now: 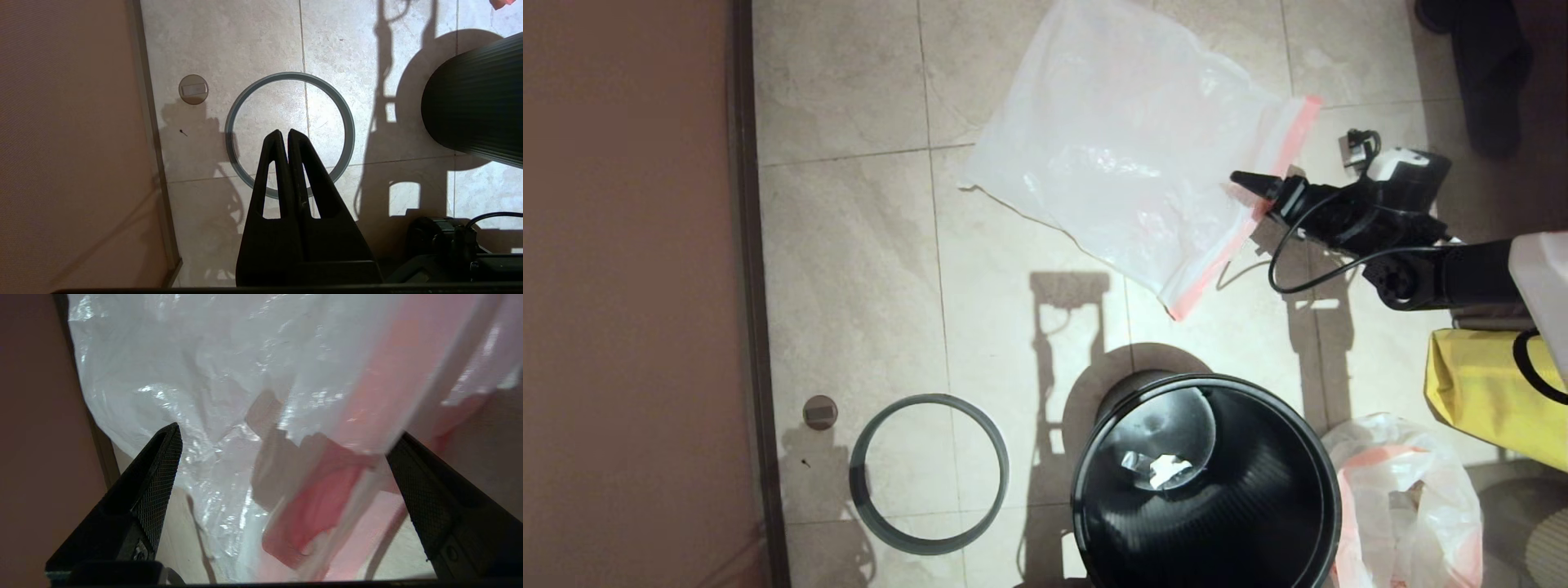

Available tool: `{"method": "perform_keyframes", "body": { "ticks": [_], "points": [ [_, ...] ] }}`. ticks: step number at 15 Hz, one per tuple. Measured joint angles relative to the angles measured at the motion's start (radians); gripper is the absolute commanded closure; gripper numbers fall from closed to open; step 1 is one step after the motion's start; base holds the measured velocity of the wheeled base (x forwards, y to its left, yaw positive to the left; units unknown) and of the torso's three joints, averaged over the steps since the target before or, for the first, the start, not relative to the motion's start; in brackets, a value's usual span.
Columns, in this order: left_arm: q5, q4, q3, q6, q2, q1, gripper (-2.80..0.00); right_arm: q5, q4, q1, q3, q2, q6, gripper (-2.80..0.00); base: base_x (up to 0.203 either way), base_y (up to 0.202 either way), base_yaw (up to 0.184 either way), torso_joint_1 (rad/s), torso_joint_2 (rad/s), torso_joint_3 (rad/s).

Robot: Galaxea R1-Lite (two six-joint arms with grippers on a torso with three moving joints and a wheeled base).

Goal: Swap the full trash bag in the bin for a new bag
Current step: Pick up a new trash bag

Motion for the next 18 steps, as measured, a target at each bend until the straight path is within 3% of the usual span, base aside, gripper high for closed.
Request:
{"method": "perform_keyframes", "body": {
  "ticks": [9, 10, 18],
  "points": [
    [-0.001, 0.000, 0.000, 0.000, 0.000, 0.000, 0.00, -0.019, -0.228, 0.121, 0.011, 0.072, -0.005, -2.80, 0.000, 0.000, 0.000, 0.000, 0.00, 0.000],
    [0.000, 0.000, 0.000, 0.000, 0.000, 0.000, 0.00, -0.030, -0.252, 0.134, 0.011, 0.082, -0.007, 0.00, 0.000, 0.000, 0.000, 0.000, 0.00, 0.000],
    [0.000, 0.000, 0.000, 0.000, 0.000, 0.000, 0.00, -0.043, -0.272, 0.155, 0.004, 0.113, -0.007, 0.00, 0.000, 0.000, 0.000, 0.000, 0.00, 0.000]
  ]
}}
